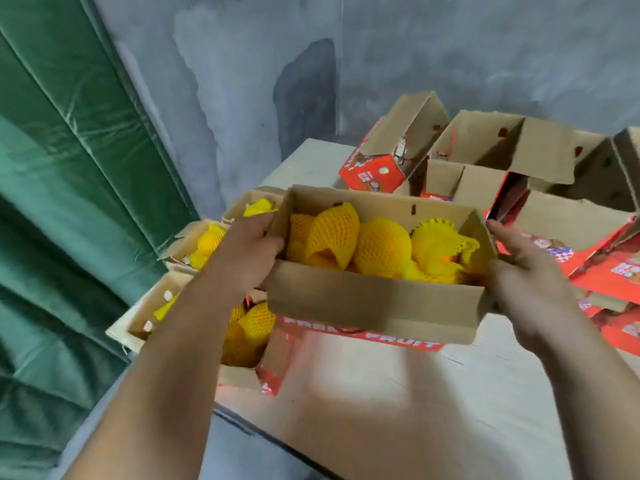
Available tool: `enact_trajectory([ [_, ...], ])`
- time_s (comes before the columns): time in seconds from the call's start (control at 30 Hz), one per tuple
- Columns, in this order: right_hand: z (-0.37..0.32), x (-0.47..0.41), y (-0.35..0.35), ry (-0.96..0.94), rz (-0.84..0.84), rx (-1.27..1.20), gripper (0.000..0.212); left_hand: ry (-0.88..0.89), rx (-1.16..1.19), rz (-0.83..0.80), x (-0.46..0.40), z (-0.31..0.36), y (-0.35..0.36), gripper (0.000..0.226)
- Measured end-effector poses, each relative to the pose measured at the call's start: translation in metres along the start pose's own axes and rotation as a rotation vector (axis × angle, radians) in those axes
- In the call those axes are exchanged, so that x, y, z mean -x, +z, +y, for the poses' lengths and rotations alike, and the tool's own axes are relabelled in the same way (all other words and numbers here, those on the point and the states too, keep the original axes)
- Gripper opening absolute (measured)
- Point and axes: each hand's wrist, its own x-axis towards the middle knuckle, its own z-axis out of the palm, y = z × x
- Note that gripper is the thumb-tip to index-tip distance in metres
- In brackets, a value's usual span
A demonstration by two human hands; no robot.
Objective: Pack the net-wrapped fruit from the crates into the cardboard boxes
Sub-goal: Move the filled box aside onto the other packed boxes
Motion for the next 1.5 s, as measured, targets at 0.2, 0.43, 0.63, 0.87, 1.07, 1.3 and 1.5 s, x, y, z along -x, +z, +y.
enact_trajectory([
  [0.2,-0.068,-0.071,0.124,-0.182,0.021,0.017,0.067,-0.068,0.059,0.256,-0.103,-0.015,-0.098,0.047],
  [0.43,-0.047,-0.113,0.224,-0.136,-0.034,0.323,0.061,-0.19,0.043,0.301,-0.18,-0.069,-0.092,0.051],
  [0.63,-0.035,-0.118,0.217,-0.131,-0.119,0.223,0.068,-0.163,-0.201,0.422,-0.182,-0.071,-0.086,0.051],
  [0.87,-0.022,-0.09,0.192,-0.193,-0.121,0.081,0.058,0.458,-0.268,0.414,-0.119,-0.025,-0.013,0.034],
  [1.07,-0.014,-0.064,0.127,-0.228,-0.048,0.03,0.05,0.58,0.026,0.038,-0.065,0.034,0.101,0.023],
  [1.3,0.013,-0.042,0.002,-0.198,0.088,0.105,0.049,0.518,0.204,-0.234,-0.027,0.09,0.218,0.024],
  [1.5,0.03,-0.064,-0.11,-0.256,0.144,0.39,0.06,0.348,0.185,-0.34,-0.001,0.147,0.298,0.032],
])
